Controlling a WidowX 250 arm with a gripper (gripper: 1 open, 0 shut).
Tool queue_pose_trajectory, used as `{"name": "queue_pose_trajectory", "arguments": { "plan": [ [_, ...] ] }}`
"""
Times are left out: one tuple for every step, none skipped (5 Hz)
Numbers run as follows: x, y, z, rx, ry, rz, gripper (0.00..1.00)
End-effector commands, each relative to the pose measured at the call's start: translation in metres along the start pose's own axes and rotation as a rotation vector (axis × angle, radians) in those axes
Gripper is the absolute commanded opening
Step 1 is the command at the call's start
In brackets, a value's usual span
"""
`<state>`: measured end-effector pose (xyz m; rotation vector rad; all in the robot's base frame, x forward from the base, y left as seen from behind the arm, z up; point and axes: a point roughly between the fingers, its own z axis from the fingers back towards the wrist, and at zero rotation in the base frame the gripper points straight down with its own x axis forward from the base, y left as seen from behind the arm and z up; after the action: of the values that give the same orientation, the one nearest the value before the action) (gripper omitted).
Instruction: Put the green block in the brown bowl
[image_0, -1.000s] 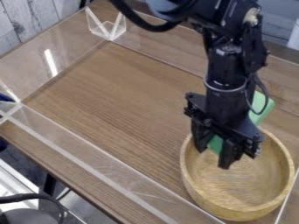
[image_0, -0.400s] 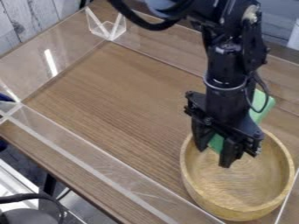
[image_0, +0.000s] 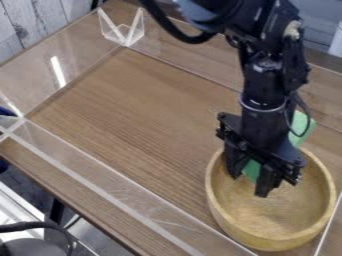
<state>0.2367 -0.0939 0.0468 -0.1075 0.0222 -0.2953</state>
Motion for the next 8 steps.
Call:
{"name": "queue_pose_trajectory", "arguments": {
  "plan": [
    [0.014,-0.005,0.006,-0.005,-0.041,-0.014,0.00],
    [0.016,-0.005,0.002,-0.006,-0.033,-0.014,0.00],
    [0.017,-0.005,-0.002,-0.007,-0.026,-0.015,0.00],
    [0.018,-0.005,-0.005,-0.008,-0.018,-0.012,0.00],
    [0.018,-0.004,-0.007,-0.008,-0.011,-0.008,0.00],
    [0.019,-0.002,-0.008,-0.008,-0.005,-0.002,0.00],
    [0.018,-0.001,-0.008,-0.008,0.001,0.003,0.00],
    [0.018,0.001,-0.009,-0.009,0.007,0.009,0.00]
  ]
}}
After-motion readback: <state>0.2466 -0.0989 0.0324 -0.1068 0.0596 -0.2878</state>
